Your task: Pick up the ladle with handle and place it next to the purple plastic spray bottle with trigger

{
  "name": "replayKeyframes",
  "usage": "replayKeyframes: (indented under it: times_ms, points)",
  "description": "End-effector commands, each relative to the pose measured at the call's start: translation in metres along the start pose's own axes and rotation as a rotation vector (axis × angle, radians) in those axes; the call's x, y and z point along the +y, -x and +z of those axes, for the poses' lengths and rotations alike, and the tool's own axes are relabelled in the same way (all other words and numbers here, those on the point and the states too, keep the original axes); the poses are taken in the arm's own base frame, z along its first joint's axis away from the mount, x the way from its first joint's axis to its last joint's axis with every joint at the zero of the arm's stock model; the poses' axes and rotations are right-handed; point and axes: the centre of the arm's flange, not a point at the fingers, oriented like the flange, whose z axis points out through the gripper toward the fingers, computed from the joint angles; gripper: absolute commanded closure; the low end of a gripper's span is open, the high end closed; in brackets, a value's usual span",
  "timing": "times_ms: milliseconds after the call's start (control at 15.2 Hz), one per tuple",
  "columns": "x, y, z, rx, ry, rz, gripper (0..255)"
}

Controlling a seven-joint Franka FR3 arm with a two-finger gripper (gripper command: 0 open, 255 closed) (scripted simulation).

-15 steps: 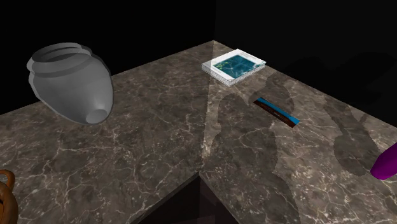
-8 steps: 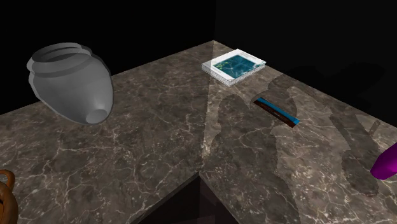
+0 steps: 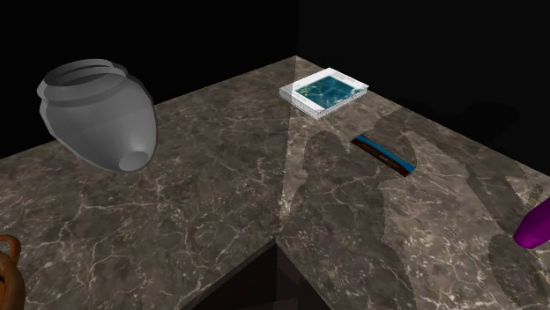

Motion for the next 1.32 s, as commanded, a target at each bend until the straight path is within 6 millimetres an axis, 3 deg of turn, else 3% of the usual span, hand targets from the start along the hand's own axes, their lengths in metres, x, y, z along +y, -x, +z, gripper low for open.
replayKeyframes:
  times_ms: [0,1254]
  points:
    - [0.002,-0.002,0.010,0.001,0.000,0.000,255]
    - [0.018,-0.010,0.108,0.001,0.000,0.000,255]
